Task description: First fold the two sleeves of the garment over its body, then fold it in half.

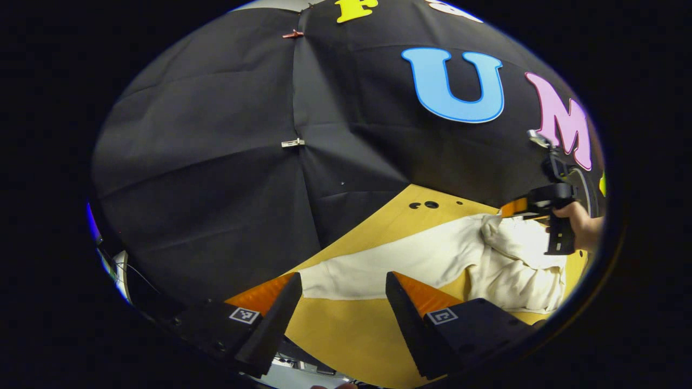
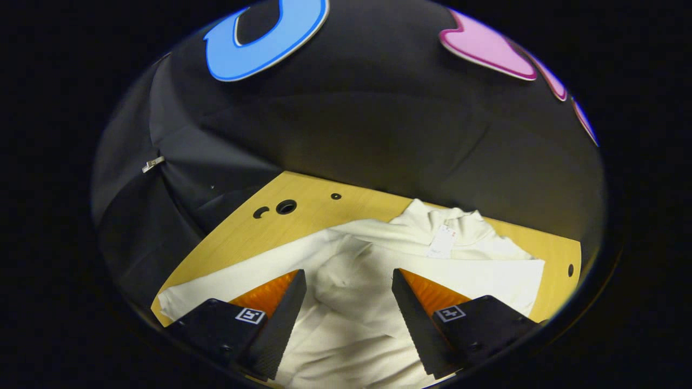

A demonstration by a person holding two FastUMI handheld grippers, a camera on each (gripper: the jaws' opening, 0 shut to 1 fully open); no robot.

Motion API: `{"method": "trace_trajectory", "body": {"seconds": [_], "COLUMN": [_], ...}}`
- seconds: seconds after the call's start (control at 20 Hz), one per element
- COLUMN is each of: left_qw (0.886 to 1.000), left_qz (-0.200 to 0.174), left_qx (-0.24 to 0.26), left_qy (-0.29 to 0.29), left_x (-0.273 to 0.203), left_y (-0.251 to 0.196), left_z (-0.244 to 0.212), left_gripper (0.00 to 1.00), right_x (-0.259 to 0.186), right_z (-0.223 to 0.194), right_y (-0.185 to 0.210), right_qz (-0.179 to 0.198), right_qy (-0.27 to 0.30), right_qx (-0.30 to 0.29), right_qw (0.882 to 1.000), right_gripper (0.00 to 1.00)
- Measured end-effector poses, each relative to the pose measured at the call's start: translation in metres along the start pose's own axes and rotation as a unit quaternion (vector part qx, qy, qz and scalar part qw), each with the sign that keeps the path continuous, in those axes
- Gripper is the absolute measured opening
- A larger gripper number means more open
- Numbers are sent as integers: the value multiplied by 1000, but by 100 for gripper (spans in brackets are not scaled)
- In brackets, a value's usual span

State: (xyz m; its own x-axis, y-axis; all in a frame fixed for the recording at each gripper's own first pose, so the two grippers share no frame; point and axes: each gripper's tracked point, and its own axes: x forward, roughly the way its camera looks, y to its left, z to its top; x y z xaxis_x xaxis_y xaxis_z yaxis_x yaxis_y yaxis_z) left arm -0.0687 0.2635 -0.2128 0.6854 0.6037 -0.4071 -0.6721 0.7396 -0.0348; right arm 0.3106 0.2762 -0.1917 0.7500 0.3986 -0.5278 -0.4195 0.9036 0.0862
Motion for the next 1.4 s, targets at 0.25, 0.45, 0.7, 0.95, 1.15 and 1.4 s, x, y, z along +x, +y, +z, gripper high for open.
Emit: {"method": "trace_trajectory", "body": {"seconds": [0.25, 0.45, 0.7, 0.95, 1.15, 1.4], "left_qw": [1000, 997, 993, 988, 986, 987], "left_qz": [25, 32, 18, 40, 40, 29], "left_qx": [-2, -12, -39, -32, -57, -48], "left_qy": [13, 62, 114, 149, 154, 150], "left_x": [51, 87, 124, 146, 156, 161], "left_y": [37, 54, 39, 38, 35, 24], "left_z": [-12, -43, -78, -101, -110, -106], "left_gripper": [96, 96, 96, 96, 98, 89], "right_x": [-51, -87, -142, -197, -236, -271], "right_z": [-18, -35, -54, -71, -101, -142], "right_y": [-66, -114, -160, -201, -227, -252], "right_qz": [-61, -107, -144, -176, -198, -215], "right_qy": [-6, -6, -10, -16, -12, 5], "right_qx": [49, 69, 96, 106, 116, 150], "right_qw": [997, 992, 985, 978, 973, 965], "right_gripper": [99, 98, 99, 99, 99, 99]}}
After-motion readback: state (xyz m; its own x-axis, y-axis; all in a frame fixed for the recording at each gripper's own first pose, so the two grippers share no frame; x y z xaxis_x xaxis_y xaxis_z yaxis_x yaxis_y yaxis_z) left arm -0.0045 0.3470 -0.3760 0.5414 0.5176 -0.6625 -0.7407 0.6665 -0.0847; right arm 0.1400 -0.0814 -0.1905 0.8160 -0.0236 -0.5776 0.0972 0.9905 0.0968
